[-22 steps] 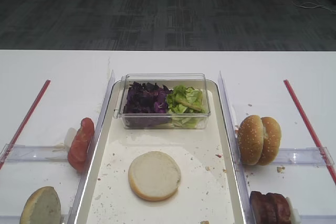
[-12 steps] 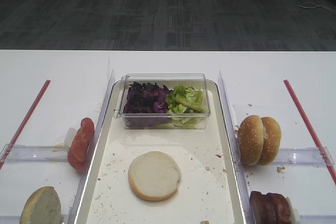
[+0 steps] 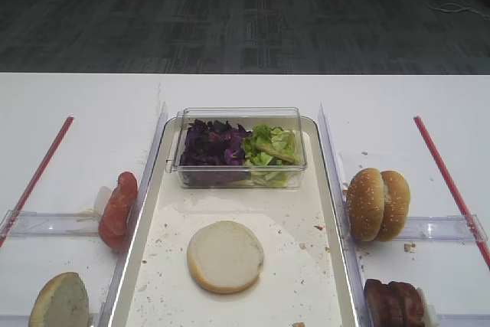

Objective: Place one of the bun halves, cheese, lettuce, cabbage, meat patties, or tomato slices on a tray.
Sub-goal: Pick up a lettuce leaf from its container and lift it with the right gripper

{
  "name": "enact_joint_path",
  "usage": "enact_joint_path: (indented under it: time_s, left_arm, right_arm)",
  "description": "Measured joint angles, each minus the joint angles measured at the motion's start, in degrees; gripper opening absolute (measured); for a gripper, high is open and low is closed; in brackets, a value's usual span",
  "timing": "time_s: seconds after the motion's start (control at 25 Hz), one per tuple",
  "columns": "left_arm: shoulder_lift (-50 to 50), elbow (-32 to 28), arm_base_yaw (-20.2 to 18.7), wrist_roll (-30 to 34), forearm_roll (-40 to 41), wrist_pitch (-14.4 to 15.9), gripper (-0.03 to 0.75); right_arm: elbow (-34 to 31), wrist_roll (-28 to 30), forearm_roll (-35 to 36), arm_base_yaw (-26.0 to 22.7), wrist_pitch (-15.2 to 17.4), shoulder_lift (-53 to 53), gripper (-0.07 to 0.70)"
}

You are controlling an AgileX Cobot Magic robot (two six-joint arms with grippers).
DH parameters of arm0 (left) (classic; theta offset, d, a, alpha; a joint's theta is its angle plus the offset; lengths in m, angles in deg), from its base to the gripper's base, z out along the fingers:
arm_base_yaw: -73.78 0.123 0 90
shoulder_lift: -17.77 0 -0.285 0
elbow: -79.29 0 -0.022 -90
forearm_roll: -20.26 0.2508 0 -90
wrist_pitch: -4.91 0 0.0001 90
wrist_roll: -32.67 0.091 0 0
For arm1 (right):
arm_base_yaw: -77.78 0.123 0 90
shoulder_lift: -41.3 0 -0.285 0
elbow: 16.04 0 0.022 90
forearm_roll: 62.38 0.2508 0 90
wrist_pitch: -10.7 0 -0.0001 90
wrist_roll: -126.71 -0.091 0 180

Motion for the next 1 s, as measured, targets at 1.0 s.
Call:
enact_joint_path:
  time_s: [1.0]
  left_arm:
    - [0.0, 0.0, 0.0, 0.0, 0.0, -0.1, 0.564]
  right_arm:
    - [33.0, 0.0, 0.2, 0.0, -9.9, -70.8, 0.629]
